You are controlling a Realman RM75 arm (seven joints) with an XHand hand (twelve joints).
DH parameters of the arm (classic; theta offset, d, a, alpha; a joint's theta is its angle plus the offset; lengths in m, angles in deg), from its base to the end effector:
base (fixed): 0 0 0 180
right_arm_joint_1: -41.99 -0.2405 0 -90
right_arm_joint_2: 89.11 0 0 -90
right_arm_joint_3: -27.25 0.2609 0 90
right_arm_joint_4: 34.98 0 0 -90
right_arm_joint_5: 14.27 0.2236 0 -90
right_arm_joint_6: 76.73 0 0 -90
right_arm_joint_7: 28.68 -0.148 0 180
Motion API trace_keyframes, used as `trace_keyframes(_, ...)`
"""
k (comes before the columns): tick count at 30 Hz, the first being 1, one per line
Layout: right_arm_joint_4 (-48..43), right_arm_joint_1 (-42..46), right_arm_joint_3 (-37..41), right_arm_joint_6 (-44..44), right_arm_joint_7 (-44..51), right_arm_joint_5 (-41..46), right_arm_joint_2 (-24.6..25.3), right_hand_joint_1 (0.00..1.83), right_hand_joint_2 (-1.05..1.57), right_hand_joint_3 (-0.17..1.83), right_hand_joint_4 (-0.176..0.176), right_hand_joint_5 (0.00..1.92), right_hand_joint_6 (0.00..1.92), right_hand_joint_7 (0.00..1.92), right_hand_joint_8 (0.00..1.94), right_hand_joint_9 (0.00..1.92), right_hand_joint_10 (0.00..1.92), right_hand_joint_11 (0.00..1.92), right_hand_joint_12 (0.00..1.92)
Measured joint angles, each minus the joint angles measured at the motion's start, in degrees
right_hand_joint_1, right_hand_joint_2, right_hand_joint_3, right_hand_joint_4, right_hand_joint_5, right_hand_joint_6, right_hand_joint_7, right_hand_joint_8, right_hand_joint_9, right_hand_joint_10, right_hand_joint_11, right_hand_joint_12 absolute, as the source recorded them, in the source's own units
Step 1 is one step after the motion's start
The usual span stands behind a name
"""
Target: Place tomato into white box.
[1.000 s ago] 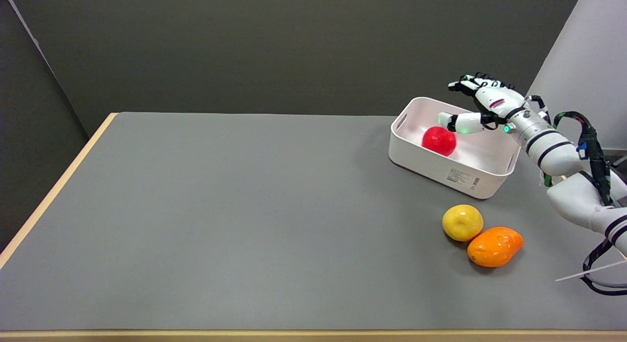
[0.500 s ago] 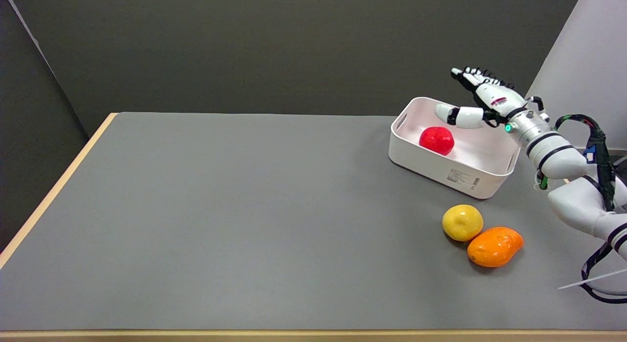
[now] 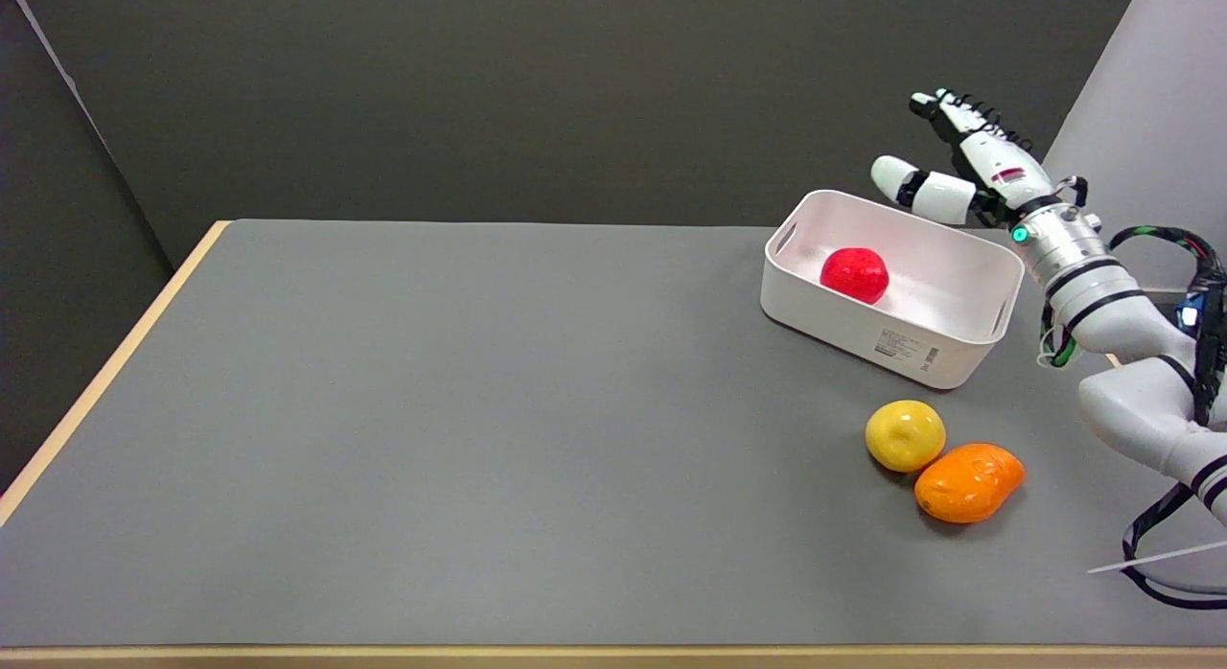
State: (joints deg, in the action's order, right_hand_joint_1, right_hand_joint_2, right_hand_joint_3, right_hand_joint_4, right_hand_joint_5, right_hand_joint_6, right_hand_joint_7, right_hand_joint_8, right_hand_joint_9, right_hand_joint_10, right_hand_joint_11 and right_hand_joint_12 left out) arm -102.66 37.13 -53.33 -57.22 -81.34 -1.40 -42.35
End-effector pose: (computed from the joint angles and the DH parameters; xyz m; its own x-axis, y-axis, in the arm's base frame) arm -0.1807 -0.3642 0.5333 0.8980 0.2671 0.3497 -0.3908 0.1188 0.9128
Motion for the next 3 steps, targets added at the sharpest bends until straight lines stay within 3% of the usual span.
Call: trace_keyframes(3, 0.1, 0.8, 1.1, 1.2, 0.6, 1.7, 0.6, 0.20, 0.59, 0.90, 0.019, 0.07, 0.33, 0.00, 0.06, 0.00, 0.00, 0.00, 0.00)
